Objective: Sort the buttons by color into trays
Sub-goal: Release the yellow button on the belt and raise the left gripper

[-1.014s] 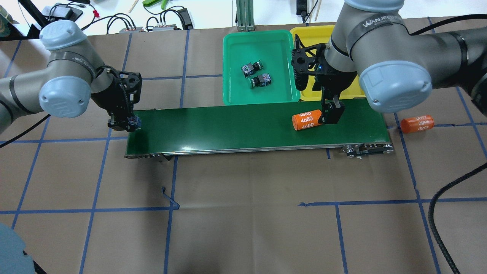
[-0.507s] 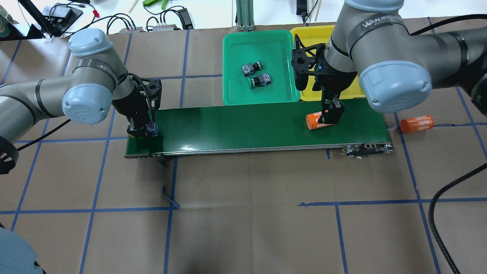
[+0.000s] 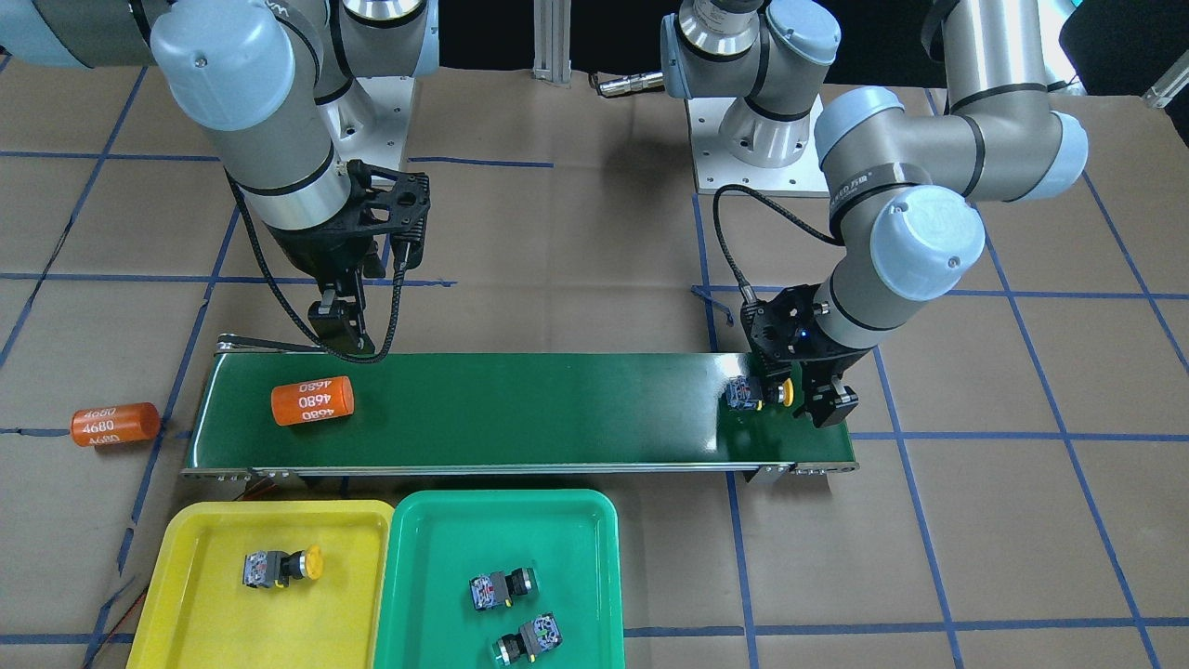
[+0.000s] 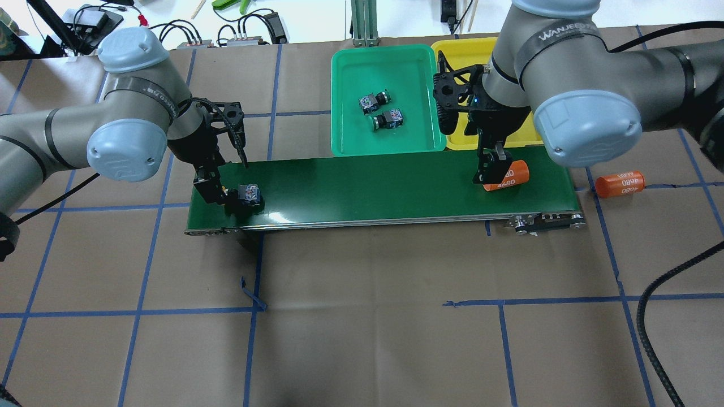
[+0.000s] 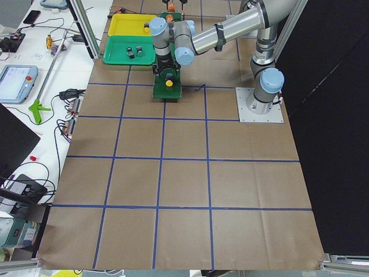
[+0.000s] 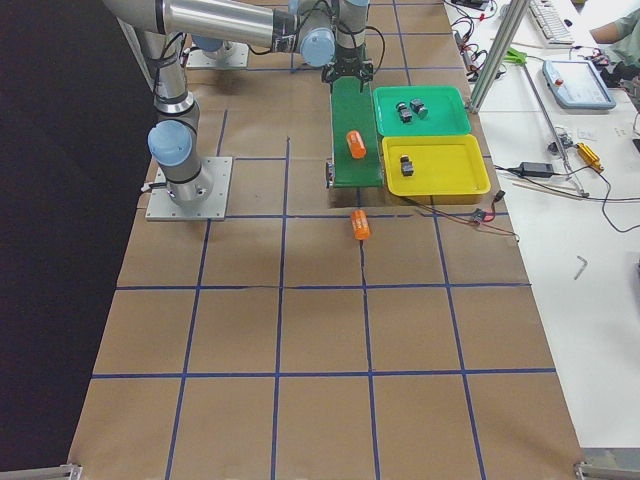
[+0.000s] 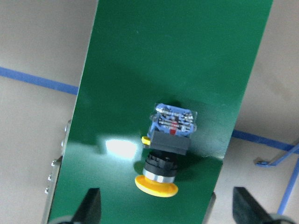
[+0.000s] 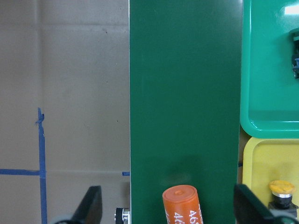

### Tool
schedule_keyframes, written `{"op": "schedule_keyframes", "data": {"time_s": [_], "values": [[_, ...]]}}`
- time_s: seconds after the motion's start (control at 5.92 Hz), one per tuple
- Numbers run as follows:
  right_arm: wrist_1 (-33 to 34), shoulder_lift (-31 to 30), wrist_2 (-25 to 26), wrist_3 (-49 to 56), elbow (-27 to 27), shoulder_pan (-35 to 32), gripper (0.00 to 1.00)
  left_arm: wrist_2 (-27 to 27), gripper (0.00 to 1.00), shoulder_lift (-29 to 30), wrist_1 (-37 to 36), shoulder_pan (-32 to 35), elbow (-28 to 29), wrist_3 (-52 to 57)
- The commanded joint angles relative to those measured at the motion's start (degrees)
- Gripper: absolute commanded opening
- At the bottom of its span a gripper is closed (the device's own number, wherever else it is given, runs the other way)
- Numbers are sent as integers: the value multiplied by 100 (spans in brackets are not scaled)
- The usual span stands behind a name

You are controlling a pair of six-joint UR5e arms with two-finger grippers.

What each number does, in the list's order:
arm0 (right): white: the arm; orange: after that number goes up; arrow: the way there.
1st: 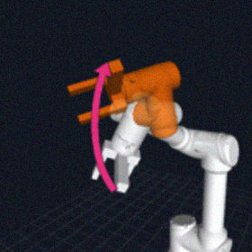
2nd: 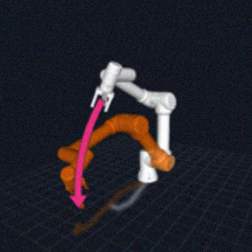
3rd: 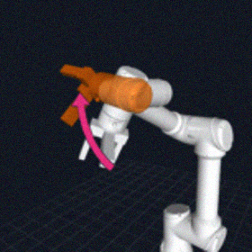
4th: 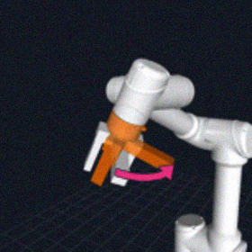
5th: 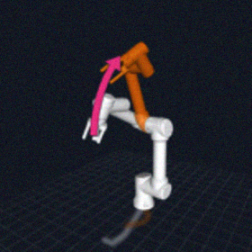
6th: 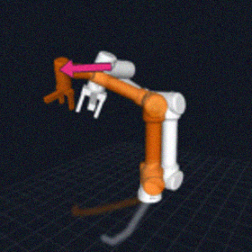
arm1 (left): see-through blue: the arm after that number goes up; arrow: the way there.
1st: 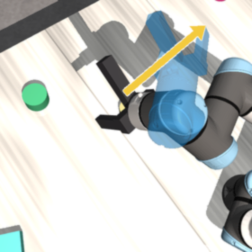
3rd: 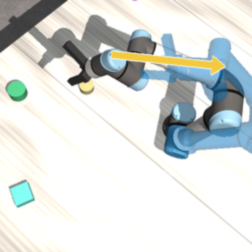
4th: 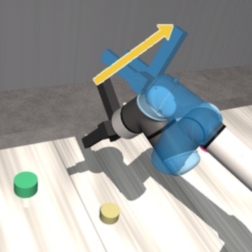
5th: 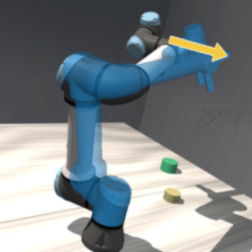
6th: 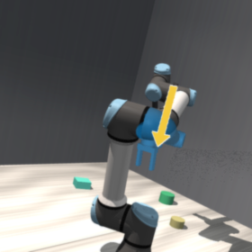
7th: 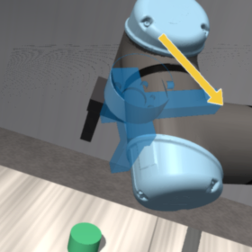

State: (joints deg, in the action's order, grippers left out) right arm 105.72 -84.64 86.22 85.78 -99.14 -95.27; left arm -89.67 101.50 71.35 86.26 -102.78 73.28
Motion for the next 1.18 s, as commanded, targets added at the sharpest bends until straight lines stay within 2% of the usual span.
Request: {"op": "schedule_keyframes", "data": {"time_s": [0.0, 0.17, 0.51, 0.68, 1.01], "values": [[-7, 8, 0, 0, 0, -1, 100, 11, 98, -558, 945, 119, 222, -1938], [-7, 8, 0, 9, 0, -1, 100, -24, 99, -848, 1055, 223, 302, -3420], [-7, 17, 0, 17, -9, -1, 100, -86, 99, -1236, 1475, 444, 564, -4641], [-7, 17, 0, 26, -9, -1, 100, -60, 99, -1229, 1678, 418, 845, -5091], [-7, 17, 0, 26, -9, -1, 100, -86, 99, -1316, 1985, 426, 961, -6234]]}}
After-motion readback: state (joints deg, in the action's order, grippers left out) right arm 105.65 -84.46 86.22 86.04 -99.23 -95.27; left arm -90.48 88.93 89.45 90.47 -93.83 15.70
